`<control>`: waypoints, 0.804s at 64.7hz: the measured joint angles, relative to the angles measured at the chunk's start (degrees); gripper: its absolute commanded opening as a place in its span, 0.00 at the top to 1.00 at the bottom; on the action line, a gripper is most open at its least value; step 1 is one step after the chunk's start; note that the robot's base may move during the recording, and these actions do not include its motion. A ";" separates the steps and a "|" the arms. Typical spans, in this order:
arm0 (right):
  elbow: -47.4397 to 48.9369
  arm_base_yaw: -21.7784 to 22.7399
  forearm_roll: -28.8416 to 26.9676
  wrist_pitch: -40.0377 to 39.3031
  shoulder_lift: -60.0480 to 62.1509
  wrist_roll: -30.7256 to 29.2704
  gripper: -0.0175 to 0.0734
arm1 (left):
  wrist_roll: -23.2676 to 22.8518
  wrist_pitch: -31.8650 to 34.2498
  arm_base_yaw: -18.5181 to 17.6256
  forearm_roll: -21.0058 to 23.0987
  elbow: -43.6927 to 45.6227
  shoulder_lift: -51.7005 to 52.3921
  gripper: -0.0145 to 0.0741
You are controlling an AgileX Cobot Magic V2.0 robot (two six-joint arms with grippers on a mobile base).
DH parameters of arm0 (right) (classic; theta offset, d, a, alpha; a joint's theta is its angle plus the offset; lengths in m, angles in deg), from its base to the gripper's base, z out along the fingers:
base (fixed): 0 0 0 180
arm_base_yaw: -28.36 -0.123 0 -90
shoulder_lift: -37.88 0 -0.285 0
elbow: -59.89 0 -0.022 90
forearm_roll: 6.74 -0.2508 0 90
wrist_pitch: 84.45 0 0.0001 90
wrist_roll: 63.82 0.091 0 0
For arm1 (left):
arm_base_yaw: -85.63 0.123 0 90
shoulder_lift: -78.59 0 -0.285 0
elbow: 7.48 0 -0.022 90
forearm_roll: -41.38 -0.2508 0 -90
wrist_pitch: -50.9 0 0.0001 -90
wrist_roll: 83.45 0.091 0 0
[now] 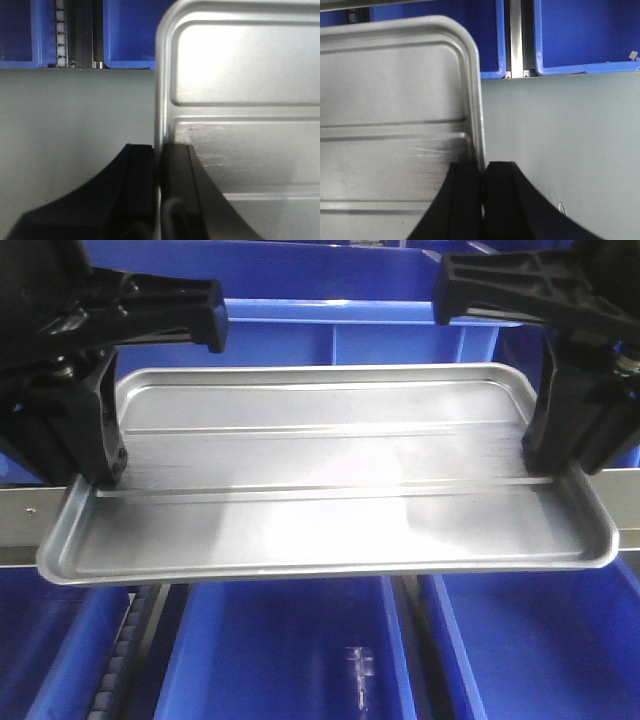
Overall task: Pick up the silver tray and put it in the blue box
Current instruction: 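Hold the tray level with both grippers while the base drives to the crates, then raise the held tray over the blue crate and lower it inside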
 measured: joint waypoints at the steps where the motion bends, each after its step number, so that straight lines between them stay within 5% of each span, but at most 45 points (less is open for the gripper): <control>1: 0.00 0.00 0.00 0.00 0.00 0.00 0.74 | 0.00 0.00 0.00 0.00 0.00 0.00 0.85; 52: 0.00 0.00 0.00 0.00 0.00 0.00 0.74 | 0.00 0.00 0.00 0.00 0.00 0.00 0.85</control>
